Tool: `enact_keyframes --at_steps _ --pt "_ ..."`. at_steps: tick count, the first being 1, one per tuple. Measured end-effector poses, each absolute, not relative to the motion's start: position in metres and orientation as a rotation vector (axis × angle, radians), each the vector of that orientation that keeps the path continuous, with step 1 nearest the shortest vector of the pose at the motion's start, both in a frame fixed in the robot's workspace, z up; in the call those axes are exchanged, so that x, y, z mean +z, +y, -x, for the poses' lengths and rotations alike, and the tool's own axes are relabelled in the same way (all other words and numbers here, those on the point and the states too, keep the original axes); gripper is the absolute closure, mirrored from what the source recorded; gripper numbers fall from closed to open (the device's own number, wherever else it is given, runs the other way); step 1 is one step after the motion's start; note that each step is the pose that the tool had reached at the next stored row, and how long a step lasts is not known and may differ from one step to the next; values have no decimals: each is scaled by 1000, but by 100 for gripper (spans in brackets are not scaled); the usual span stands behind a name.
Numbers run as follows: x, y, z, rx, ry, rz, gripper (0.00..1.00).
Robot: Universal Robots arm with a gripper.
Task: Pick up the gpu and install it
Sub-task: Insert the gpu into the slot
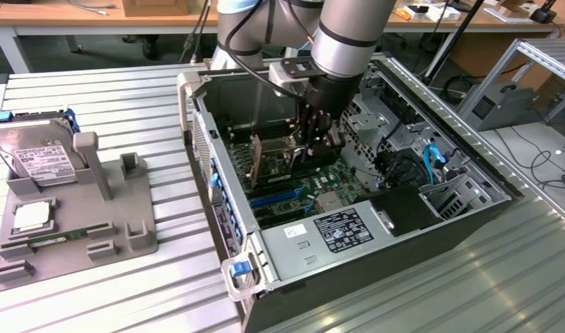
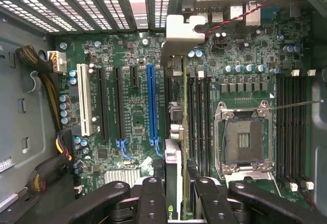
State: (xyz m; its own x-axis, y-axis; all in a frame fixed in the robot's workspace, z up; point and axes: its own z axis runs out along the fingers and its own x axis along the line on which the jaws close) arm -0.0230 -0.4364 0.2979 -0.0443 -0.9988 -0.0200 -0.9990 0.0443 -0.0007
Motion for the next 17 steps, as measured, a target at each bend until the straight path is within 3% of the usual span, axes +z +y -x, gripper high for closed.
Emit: enact_keyframes --at_steps 17 --pt "285 -437 23 21 2259 2161 73"
